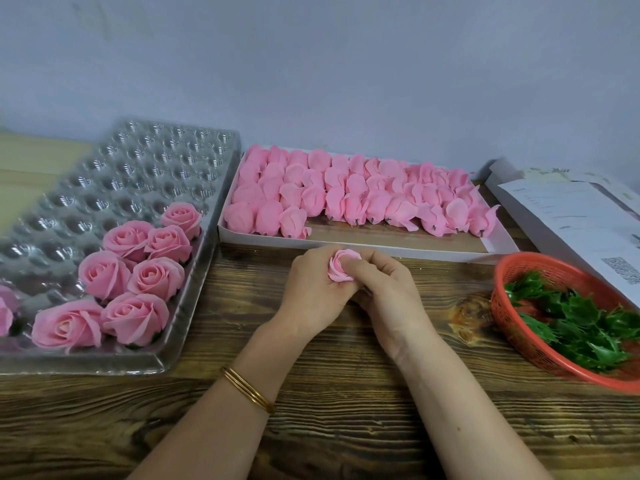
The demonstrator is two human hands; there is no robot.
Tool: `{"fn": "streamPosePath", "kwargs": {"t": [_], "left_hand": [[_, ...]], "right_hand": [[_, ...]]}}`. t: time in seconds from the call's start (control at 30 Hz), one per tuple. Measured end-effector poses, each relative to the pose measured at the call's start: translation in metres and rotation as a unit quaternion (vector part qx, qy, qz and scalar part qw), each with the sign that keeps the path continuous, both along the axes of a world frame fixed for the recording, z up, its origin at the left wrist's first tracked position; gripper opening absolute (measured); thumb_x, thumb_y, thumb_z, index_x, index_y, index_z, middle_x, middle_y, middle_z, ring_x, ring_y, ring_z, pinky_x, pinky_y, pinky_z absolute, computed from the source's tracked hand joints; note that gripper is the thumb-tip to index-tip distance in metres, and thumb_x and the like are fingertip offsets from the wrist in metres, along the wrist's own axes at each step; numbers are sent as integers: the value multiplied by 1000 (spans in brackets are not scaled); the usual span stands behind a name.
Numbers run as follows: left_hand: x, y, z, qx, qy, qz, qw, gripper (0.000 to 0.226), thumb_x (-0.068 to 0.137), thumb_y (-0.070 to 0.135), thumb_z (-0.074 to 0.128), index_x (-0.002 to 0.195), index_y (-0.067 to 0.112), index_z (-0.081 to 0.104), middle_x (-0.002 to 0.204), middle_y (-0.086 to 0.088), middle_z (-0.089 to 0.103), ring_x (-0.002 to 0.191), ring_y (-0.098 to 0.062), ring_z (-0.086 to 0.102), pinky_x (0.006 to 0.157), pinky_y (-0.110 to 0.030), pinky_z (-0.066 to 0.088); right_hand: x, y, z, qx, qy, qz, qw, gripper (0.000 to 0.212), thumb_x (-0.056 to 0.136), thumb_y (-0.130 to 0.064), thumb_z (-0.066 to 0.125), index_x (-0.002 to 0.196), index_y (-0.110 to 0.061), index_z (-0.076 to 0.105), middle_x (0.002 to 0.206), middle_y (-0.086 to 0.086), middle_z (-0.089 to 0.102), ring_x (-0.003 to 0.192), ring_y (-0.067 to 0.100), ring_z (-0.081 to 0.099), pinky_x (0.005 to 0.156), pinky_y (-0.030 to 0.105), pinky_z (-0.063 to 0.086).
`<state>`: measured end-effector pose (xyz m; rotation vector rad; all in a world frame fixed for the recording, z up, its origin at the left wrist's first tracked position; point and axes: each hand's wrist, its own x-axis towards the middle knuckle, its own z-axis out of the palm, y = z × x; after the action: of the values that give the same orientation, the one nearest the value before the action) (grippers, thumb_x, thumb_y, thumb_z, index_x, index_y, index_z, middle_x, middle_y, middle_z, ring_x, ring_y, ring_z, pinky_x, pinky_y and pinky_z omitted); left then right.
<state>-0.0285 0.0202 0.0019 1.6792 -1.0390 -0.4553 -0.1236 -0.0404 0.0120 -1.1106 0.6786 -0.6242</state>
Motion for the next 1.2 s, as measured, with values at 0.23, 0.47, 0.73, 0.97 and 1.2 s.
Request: {"fn": "streamPosePath", "kwargs": {"t": [0.23, 0.47, 0.73, 0.97, 1.2], "left_hand": [[-1, -1, 2, -27, 34, 16, 999, 14, 86, 22, 74, 73, 24, 70, 70, 10, 69, 69, -2, 63, 62, -18, 47], [1, -4, 6, -95, 141, 52, 984, 35, 83, 17, 78, 56, 21, 56, 60, 4, 58, 59, -5, 54, 57, -25, 45], [-6, -5, 12, -126, 328, 25, 936, 18, 86, 10, 75, 70, 16, 70, 67, -5, 71, 63, -14, 69, 56, -23, 54], [-1, -4, 13, -113, 367, -33, 923, 17, 88, 6, 70, 71, 11, 73, 70, -9, 71, 62, -15, 66, 58, -22, 54], [11, 3, 14, -62, 383, -89, 917, 30, 73, 31, 82, 83, 6, 71, 77, -12, 65, 75, -22, 64, 63, -29, 49]], "right_hand": [[1, -1, 0, 14, -29, 4, 999, 23, 82, -24, 71, 93, -4, 72, 90, 11, 75, 85, 17, 72, 69, 23, 56], [-2, -6, -4, 19, -70, -10, 997, 28, 76, 7, 55, 102, 2, 65, 95, 14, 72, 91, 23, 68, 77, 28, 57], [6, 7, -8, -173, -25, -8, 985, 51, 66, 26, 73, 99, -11, 61, 77, -5, 72, 73, 3, 67, 67, 14, 52], [7, 6, -12, -212, -23, -28, 977, 47, 66, 15, 79, 95, -15, 58, 69, -5, 69, 66, 4, 63, 65, 15, 50], [5, 0, -9, -27, -77, 49, 996, 44, 70, 10, 72, 111, 0, 59, 70, 7, 68, 70, 19, 66, 70, 27, 57]]}}
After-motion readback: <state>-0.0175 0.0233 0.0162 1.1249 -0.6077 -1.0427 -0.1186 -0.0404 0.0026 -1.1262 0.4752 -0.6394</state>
